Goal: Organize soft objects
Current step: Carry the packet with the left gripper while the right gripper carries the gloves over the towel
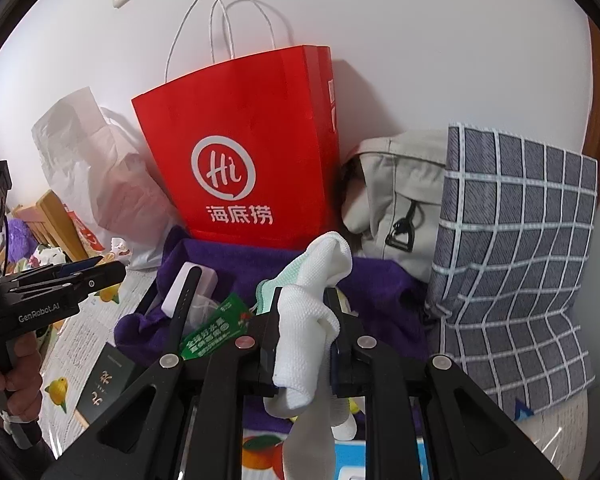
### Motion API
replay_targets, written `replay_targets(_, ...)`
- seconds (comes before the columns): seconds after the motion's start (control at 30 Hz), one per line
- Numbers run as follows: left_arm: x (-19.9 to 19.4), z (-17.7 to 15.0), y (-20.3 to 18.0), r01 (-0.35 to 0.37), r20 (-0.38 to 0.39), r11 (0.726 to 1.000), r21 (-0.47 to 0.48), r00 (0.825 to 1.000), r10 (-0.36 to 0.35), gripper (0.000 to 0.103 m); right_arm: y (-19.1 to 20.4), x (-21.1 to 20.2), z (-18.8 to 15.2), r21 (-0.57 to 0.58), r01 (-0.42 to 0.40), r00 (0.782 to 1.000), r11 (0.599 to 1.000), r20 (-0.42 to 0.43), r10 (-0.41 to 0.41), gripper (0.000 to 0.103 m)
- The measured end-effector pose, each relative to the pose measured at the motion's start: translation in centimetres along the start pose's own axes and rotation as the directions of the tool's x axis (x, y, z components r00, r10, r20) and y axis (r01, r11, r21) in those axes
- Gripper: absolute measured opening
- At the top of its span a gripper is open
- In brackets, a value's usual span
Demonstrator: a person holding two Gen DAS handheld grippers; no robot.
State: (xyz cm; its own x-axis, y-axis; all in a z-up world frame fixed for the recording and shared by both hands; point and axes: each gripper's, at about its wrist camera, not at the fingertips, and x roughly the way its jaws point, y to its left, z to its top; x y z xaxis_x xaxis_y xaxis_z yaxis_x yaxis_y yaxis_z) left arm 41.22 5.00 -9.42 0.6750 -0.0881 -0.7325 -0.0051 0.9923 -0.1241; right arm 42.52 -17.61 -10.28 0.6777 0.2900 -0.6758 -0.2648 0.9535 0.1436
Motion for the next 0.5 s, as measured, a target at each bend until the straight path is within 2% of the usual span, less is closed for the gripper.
replay_targets(0.23, 1.9, 0.2, 0.3, -0.003, -0.022, 1.000, -0.001, 1.000, 0.003, 0.038, 0.2, 1.8, 0.6, -0.032, 0.005, 1.000, 0.999, -0.002, -0.005, 0.018)
replay_targets(0.37, 2.8, 0.2, 1.3, -0.001, -0.038, 1.000, -0.027, 0.999, 0.000, 0.038, 0.2, 3.0, 0.6, -0.060, 0.034, 0.999, 0.998, -0.008, -0.035, 0.018)
replay_targets(0.5, 3.8, 0.2, 2.2, 0.003, -0.051, 0.999, -0.047, 0.999, -0.005, 0.038, -0.3, 4.5, 0.4, -0.053, 0.029, 0.999, 0.998, -0.023, -0.030, 0.018)
